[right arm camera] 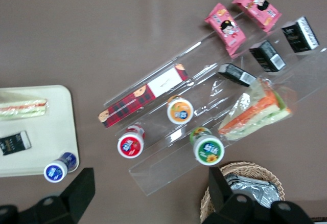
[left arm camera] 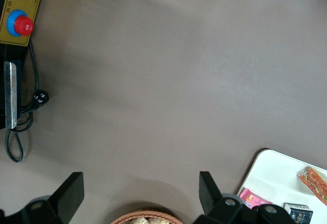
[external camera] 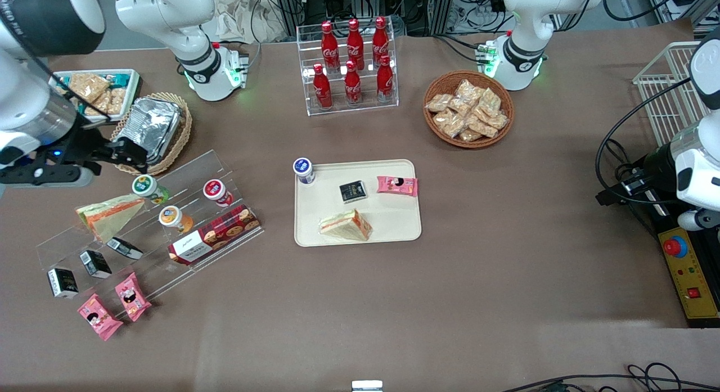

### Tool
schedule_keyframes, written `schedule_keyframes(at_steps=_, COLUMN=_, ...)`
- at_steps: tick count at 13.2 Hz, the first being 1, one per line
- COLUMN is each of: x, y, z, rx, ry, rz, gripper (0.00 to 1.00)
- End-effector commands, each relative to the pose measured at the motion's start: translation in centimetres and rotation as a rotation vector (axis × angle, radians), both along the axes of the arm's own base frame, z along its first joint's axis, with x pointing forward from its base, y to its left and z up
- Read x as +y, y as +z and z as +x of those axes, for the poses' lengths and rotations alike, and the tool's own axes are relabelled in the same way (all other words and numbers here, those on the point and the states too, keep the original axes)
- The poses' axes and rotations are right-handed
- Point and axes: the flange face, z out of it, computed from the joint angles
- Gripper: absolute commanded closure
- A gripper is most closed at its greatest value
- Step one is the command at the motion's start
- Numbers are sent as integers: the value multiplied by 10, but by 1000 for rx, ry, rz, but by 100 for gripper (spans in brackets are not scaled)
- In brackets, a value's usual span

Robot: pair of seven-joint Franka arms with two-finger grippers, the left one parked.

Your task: Place sandwich on tray

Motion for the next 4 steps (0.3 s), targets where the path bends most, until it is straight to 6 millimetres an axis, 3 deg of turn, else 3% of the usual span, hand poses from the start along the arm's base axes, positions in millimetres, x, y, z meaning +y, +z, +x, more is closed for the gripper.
schedule_keyframes(at_steps=1, x=-12, y=0, z=5, rx=-2, ry=-25, rz=41, gripper=1)
schedule_keyframes(at_steps=4, x=-10, y=0, z=4, rx=3, ry=9, rz=49, gripper=1)
